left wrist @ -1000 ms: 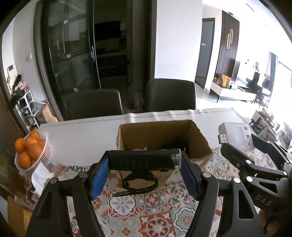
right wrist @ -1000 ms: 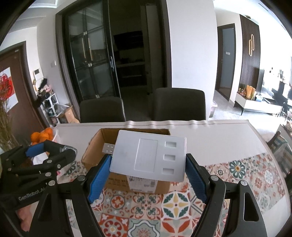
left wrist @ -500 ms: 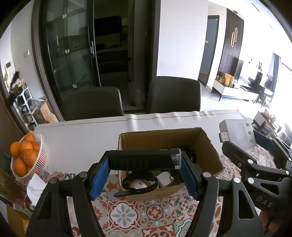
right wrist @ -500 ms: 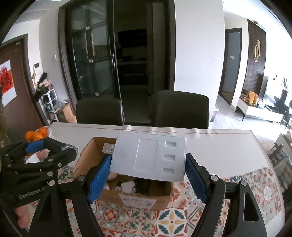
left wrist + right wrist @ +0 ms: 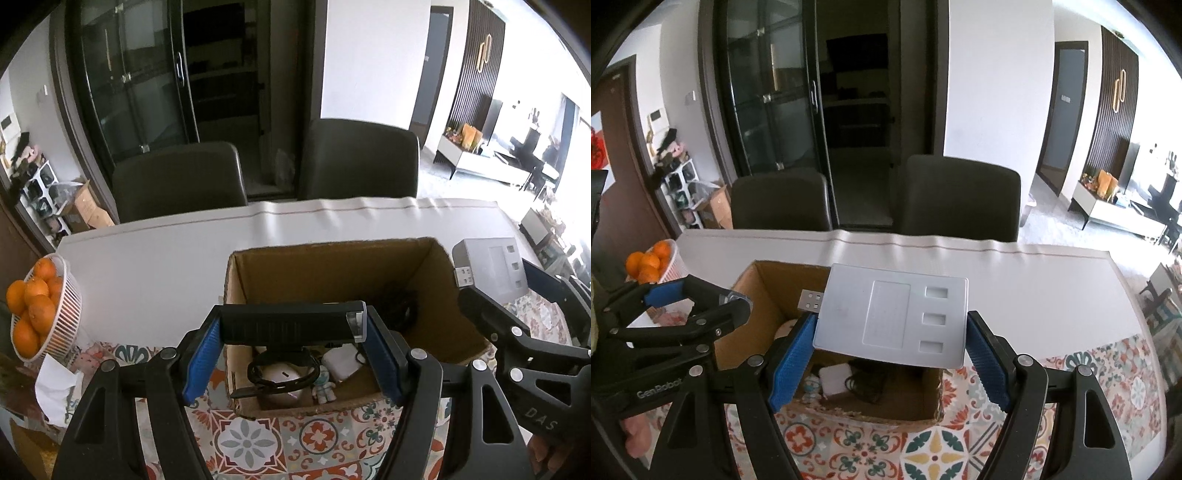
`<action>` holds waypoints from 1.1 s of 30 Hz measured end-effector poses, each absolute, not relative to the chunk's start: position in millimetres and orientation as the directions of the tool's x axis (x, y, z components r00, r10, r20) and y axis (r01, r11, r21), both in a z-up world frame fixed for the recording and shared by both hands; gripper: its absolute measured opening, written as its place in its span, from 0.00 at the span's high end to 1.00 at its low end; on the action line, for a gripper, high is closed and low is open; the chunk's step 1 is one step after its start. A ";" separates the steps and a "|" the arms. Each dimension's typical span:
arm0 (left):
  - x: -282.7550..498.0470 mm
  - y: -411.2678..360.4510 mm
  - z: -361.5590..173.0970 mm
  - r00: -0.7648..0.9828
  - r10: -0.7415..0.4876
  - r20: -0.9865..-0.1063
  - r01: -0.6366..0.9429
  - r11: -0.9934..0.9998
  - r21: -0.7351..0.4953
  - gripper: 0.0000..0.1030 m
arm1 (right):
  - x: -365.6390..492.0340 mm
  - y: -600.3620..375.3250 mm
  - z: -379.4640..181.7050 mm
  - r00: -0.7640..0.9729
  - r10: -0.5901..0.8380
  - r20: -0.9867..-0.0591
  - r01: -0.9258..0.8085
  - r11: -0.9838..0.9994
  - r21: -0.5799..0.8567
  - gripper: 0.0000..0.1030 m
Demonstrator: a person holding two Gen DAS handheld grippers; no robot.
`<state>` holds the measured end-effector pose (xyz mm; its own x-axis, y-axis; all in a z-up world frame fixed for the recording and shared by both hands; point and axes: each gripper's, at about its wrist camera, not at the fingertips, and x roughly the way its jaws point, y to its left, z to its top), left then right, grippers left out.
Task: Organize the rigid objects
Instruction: 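Carry the white card and black flashlight over the box with both tools, then open both tools to drop the flashlight and white card into the box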
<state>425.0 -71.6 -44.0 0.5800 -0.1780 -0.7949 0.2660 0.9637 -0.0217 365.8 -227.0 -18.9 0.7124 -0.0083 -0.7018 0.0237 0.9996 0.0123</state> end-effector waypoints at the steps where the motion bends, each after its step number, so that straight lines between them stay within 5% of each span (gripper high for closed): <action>1: 426.7 -71.8 -46.4 0.574 -0.177 -0.799 0.266 0.964 -0.022 0.31 | 367.7 -226.9 -21.9 0.707 -0.010 -0.707 0.023 1.000 0.010 0.23; 11: 436.8 -68.6 -69.7 0.515 -0.171 -0.840 0.254 0.966 -0.041 0.30 | 380.7 -226.0 -40.3 0.673 -0.007 -0.739 0.017 1.000 0.006 0.23; 33: 390.5 -23.5 -46.6 0.612 -0.017 -0.791 0.104 0.993 0.059 0.07 | 363.8 -199.7 -44.6 0.639 -0.015 -0.769 0.007 1.000 -0.013 0.15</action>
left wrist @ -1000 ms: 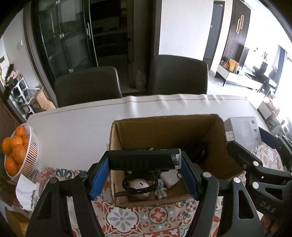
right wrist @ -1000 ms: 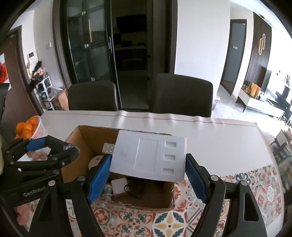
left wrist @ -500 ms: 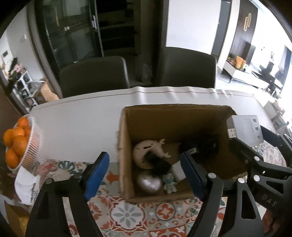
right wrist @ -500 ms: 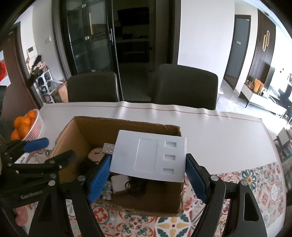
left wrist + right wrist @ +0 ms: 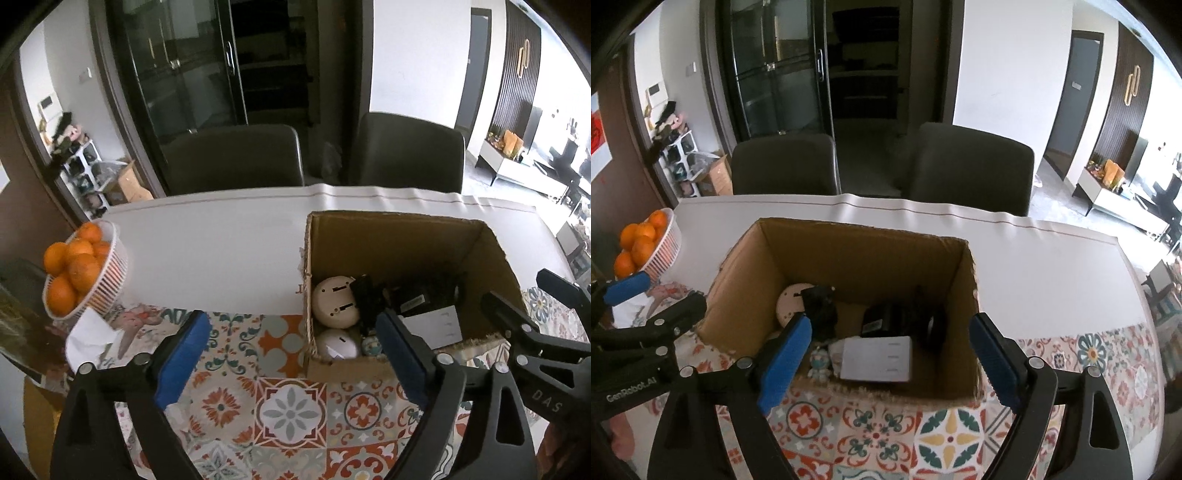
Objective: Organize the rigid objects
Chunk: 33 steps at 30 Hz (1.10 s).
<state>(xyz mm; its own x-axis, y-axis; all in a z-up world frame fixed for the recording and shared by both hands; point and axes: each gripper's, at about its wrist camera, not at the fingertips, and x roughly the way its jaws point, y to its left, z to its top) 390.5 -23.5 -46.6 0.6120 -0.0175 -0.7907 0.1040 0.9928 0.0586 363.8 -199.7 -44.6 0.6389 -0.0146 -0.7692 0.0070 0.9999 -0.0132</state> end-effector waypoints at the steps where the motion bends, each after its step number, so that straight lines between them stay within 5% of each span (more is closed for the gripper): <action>1: 382.9 -22.6 -41.9 0.627 -0.011 -0.779 0.100 0.993 0.066 0.05 | 356.7 -198.7 -41.7 0.645 -0.018 -0.764 0.011 1.000 -0.015 0.15; 21: 233.4 -23.6 31.3 0.789 -0.037 -0.613 0.105 0.992 0.076 0.00 | 198.3 -195.8 36.1 0.795 -0.147 -0.589 0.124 0.989 -0.079 0.04; 33: 162.9 -25.1 54.5 0.846 -0.042 -0.531 0.111 0.989 0.099 0.00 | 129.4 -201.0 50.4 0.813 -0.128 -0.568 0.140 0.990 -0.022 0.03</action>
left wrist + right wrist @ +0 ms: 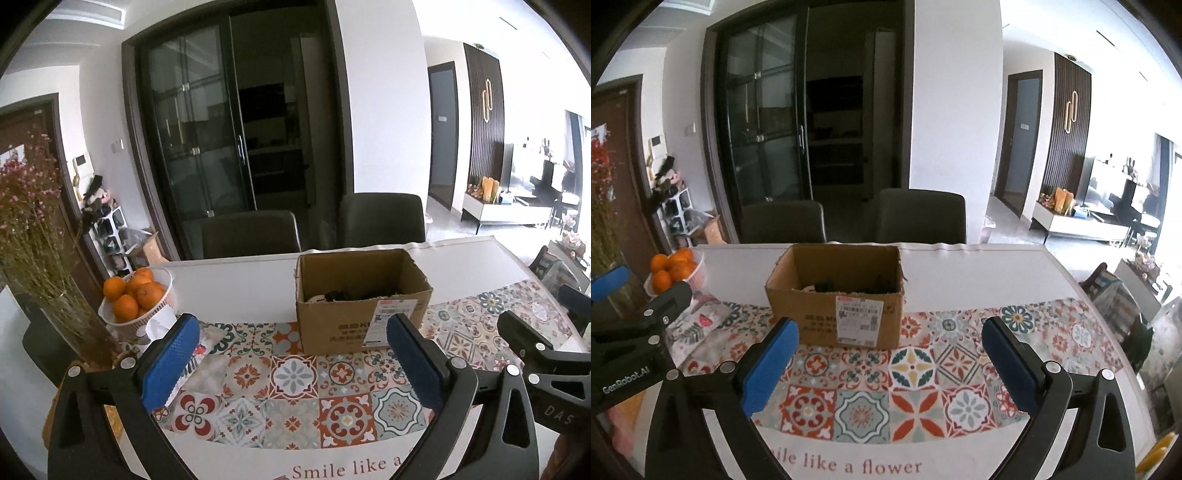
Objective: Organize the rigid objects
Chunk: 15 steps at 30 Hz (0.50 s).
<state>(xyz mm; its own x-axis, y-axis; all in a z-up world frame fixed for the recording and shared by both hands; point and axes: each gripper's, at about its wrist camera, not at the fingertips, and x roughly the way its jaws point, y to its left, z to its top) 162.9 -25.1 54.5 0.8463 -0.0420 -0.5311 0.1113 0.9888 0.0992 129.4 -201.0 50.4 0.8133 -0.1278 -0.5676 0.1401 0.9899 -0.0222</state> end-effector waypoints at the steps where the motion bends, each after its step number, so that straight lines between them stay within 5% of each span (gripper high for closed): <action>1: 158.7 -24.9 55.7 0.848 -0.045 -0.527 0.113 0.989 0.098 0.00 | 124.2 -201.3 51.4 0.814 -0.127 -0.567 0.140 0.990 -0.020 0.03; 15: 121.0 -20.6 71.3 0.880 -0.052 -0.473 0.118 0.987 0.112 0.00 | 87.5 -195.9 70.6 0.850 -0.132 -0.510 0.131 0.991 -0.039 0.03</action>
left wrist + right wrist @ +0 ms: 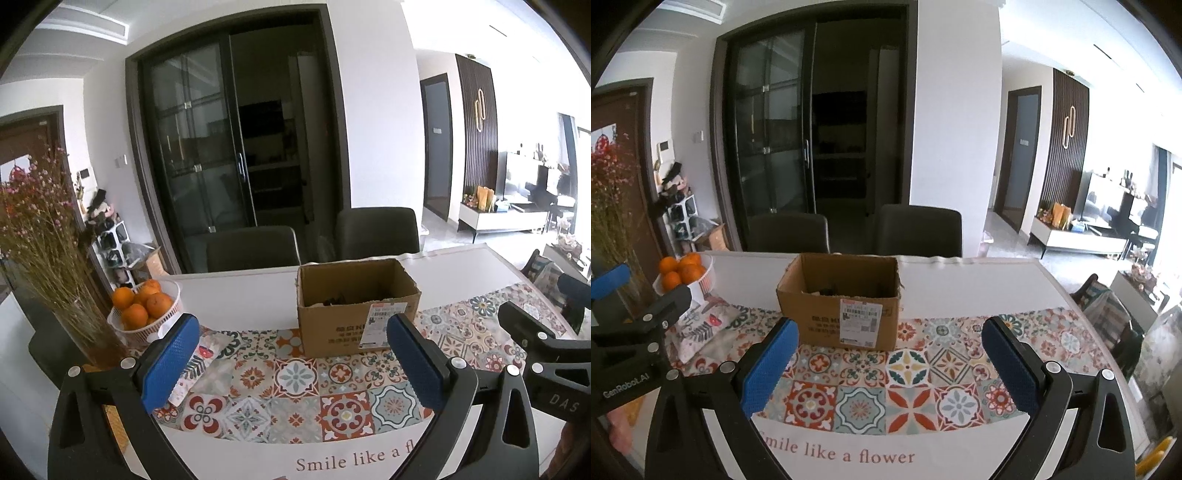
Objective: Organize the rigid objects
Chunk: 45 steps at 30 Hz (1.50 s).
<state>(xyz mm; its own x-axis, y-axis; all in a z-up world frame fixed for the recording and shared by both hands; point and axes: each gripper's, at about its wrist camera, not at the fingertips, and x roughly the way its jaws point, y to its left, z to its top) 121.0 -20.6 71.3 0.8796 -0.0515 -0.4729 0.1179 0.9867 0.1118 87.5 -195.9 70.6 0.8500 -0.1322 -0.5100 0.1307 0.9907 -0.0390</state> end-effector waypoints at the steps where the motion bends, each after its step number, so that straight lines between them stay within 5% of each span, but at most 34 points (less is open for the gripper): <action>1: 119.9 -20.1 72.7 0.881 -0.053 -0.470 0.118 0.987 0.110 0.00 | 86.6 -195.4 71.8 0.851 -0.133 -0.508 0.131 0.991 -0.040 0.03; 45: 112.4 -21.4 87.5 0.900 -0.071 -0.430 0.125 0.987 0.098 0.00 | 82.5 -197.9 82.5 0.872 -0.129 -0.473 0.138 0.990 -0.015 0.03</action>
